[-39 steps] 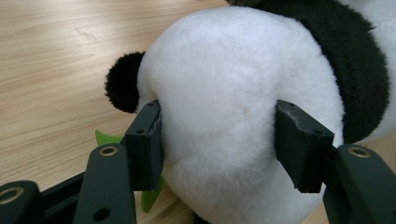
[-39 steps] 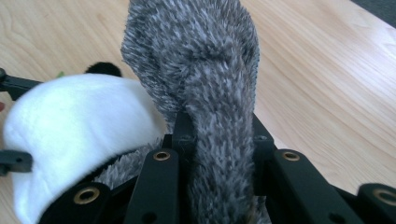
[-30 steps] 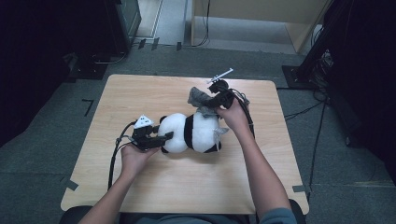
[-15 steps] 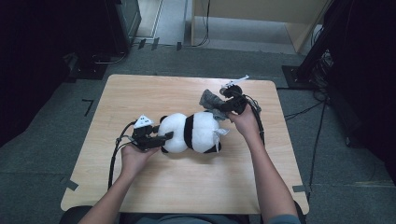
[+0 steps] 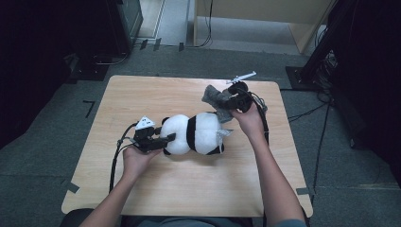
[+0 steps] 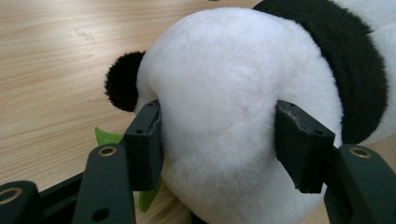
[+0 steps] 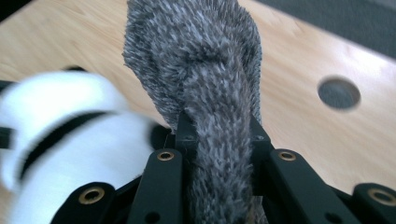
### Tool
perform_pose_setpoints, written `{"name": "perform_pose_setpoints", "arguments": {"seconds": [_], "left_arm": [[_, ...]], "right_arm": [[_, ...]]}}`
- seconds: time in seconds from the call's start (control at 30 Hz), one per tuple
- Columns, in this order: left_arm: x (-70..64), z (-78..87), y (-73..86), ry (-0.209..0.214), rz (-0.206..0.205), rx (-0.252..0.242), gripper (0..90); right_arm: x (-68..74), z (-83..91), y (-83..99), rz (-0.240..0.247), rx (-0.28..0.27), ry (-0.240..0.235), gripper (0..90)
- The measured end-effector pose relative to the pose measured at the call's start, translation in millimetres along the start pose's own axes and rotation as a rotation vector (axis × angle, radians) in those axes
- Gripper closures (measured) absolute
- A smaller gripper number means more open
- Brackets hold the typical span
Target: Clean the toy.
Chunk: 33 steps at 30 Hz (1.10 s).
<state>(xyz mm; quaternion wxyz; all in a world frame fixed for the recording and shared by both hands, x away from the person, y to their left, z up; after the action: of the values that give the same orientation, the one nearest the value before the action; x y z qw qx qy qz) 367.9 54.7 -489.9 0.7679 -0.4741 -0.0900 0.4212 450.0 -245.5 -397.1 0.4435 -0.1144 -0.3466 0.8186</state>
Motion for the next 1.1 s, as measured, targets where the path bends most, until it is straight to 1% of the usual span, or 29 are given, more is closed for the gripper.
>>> {"name": "perform_pose_setpoints", "arguments": {"seconds": [0.07,0.1,0.13,0.23,0.3,0.33,0.43,0.57,0.7,0.77,0.87,0.93,0.97,1.03,1.1], "left_arm": [[0.1,0.2,-0.1,0.000,-0.001,0.000,39.3],[0.1,0.1,-0.1,0.001,0.000,-0.001,39.2],[0.0,0.1,0.0,0.001,0.000,-0.001,39.2],[0.3,0.3,-0.1,0.000,-0.005,0.001,39.1],[0.5,0.1,-0.2,0.000,-0.005,-0.001,39.2],[0.5,0.1,-0.2,0.001,-0.004,-0.001,39.2],[-0.4,-0.2,-0.3,0.001,0.001,-0.002,39.4],[-0.4,-0.4,-0.5,0.001,0.002,-0.002,39.4],[-0.6,-0.5,-0.6,0.000,0.003,-0.002,39.5],[-0.4,-0.7,-0.6,0.000,0.005,-0.002,39.5],[0.0,-0.9,-0.6,0.000,0.010,0.002,39.5],[-0.1,-1.1,-0.7,-0.001,0.007,0.003,39.7],[-0.2,-1.2,-0.7,-0.002,0.005,0.003,39.7],[-0.2,-1.2,-0.7,-0.004,0.006,0.006,39.8],[-0.3,-1.1,-0.5,-0.008,0.001,0.008,39.8]], "right_arm": [[12.2,2.9,-10.8,0.037,-0.009,-0.008,74.7],[21.3,3.1,-17.2,0.053,-0.006,-0.018,74.6],[26.4,2.2,-21.1,0.071,-0.008,-0.020,74.7],[47.9,-6.0,-36.2,0.110,0.014,-0.045,74.6],[62.5,-16.8,-46.6,0.141,0.029,-0.063,74.6],[67.0,-20.9,-49.6,0.147,0.035,-0.066,74.6],[84.8,-40.5,-59.4,0.167,0.057,-0.096,74.6],[104.5,-63.7,-63.6,0.179,0.083,-0.131,74.6],[119.3,-83.2,-62.3,0.204,0.123,-0.152,74.6],[124.1,-91.6,-60.0,0.214,0.150,-0.154,74.6],[124.9,-100.5,-55.0,0.233,0.181,-0.146,74.7],[121.8,-101.2,-52.5,0.241,0.183,-0.140,74.7],[119.9,-100.1,-51.5,0.232,0.180,-0.142,74.7],[114.8,-97.9,-49.9,0.232,0.180,-0.131,74.7],[106.2,-93.6,-46.8,0.224,0.182,-0.115,74.7]]}}
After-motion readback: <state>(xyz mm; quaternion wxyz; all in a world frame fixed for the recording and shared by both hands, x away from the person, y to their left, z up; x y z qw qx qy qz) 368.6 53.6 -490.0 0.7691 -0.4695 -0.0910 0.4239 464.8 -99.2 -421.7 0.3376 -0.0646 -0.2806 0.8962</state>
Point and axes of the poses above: each handheld gripper's, and its own axes: z roughly backward along the jaws, y roughly out of its underside, x roughly to its left, the point moved 3 cm from there along -z, roughly forward along the jaws, and after that the axes turned 1 degree about z, right-handed, at the moved point
